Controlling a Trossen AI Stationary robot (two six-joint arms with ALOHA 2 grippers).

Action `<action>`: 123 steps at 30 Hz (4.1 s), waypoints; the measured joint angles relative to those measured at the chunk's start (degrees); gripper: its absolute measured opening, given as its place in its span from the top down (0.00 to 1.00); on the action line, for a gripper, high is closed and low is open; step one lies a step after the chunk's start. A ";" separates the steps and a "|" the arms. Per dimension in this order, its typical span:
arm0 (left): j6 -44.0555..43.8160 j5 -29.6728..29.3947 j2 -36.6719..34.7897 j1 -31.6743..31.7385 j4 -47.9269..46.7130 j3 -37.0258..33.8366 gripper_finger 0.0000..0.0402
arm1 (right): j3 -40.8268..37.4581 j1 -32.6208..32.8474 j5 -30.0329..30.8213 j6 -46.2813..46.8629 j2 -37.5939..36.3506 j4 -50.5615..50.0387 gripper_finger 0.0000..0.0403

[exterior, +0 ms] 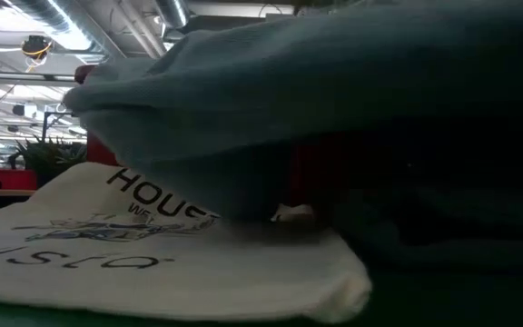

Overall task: Fold Laundry from Bin
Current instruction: Fold the light blue jeans

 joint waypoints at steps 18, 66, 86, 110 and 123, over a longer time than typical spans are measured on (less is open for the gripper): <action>3.09 0.05 -2.86 0.37 -0.62 0.02 0.77 | 0.00 0.02 1.24 -0.23 0.00 -0.10 0.63; -15.19 -22.06 -33.73 26.38 -48.74 0.07 0.81 | 0.07 -20.38 -4.06 -41.09 -0.20 1.70 0.63; -15.05 -20.22 -33.14 32.42 -52.78 -2.67 0.69 | 0.09 -21.36 -2.71 -45.02 -0.20 1.90 0.63; -15.56 -13.05 -33.20 43.33 -39.39 -13.08 0.63 | 0.09 -21.35 -2.71 -45.08 -0.20 1.87 0.63; -14.92 -6.04 -33.14 46.44 -31.09 -13.11 0.74 | 0.09 -21.35 -1.20 -45.10 -0.17 1.87 0.63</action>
